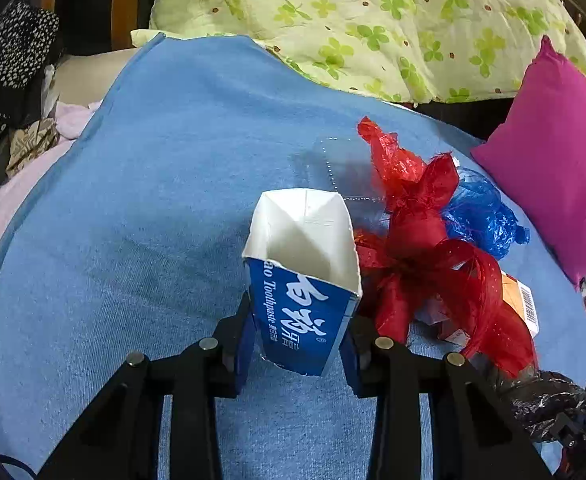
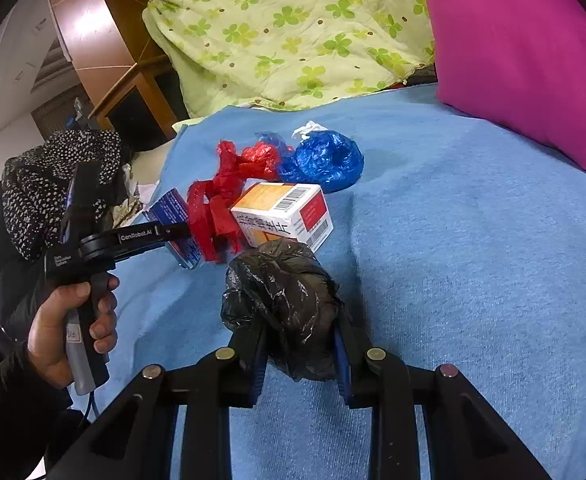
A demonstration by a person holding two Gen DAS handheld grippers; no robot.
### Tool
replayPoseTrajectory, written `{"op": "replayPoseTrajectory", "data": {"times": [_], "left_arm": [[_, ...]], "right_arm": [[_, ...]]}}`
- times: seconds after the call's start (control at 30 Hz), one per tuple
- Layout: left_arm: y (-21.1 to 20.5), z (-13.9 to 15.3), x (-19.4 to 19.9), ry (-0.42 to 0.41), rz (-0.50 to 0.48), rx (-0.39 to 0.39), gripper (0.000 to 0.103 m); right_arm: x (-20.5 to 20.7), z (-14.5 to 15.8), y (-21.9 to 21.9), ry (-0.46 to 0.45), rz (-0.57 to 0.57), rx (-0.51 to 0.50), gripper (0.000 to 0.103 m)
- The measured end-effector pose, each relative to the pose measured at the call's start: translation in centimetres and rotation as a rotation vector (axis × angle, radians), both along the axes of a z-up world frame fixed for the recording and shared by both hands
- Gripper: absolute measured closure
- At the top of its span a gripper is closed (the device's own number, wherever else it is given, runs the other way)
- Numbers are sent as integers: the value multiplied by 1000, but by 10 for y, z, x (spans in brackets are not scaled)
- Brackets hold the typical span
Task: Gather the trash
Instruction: 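Carry the black bag and toothpaste box with both tools over the red wastebasket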
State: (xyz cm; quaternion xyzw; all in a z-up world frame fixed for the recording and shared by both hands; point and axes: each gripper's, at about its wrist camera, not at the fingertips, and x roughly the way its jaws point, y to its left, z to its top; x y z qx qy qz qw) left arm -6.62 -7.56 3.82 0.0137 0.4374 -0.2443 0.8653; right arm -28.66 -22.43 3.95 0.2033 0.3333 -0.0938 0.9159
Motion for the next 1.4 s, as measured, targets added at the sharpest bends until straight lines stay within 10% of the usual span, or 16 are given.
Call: {"op": "replayPoseTrajectory", "data": {"times": [0.73, 1.4], "left_arm": [[31, 65, -85, -117, -1, -70, 64], [-96, 112, -244, -133, -437, -141, 64]], "right_arm": [[-64, 47, -2, -115, -93, -10, 75], [-320, 73, -81, -141, -597, -42, 75]]}}
